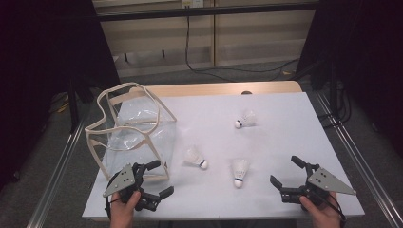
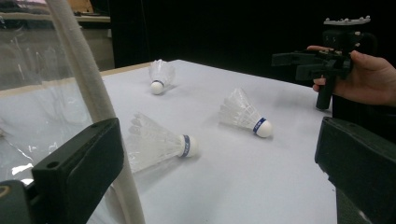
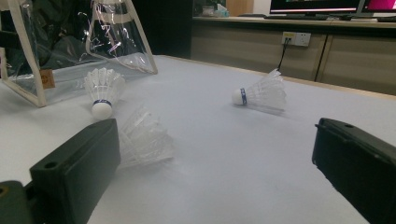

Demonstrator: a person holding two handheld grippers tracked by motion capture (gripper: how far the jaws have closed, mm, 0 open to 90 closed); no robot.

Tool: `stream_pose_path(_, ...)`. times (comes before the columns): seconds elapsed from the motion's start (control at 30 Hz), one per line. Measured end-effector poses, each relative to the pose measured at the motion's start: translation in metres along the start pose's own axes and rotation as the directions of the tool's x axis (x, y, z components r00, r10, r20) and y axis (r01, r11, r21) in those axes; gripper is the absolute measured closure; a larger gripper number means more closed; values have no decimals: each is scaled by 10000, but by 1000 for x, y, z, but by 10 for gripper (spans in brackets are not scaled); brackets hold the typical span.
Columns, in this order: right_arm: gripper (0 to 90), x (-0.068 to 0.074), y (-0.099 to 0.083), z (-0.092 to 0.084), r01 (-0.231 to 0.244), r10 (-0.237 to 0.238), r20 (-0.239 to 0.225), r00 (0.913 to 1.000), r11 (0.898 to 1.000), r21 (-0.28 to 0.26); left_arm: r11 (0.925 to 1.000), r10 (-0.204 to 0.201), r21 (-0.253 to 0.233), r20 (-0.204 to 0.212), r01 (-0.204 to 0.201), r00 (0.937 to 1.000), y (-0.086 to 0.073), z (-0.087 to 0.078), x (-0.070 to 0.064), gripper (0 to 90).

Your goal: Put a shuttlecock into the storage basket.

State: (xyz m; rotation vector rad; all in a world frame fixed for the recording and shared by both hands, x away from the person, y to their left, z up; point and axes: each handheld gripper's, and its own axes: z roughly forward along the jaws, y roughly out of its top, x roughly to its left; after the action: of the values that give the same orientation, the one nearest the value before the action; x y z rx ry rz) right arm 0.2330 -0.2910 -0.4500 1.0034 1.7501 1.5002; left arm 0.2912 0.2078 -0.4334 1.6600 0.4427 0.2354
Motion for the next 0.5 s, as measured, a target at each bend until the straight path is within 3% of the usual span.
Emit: stream_pose_path(0.5, 10, 2, 0, 2, 48, -47, -47, 10000, 10000, 79, 10000, -2, 12, 273, 1, 9996, 0, 4, -3, 15)
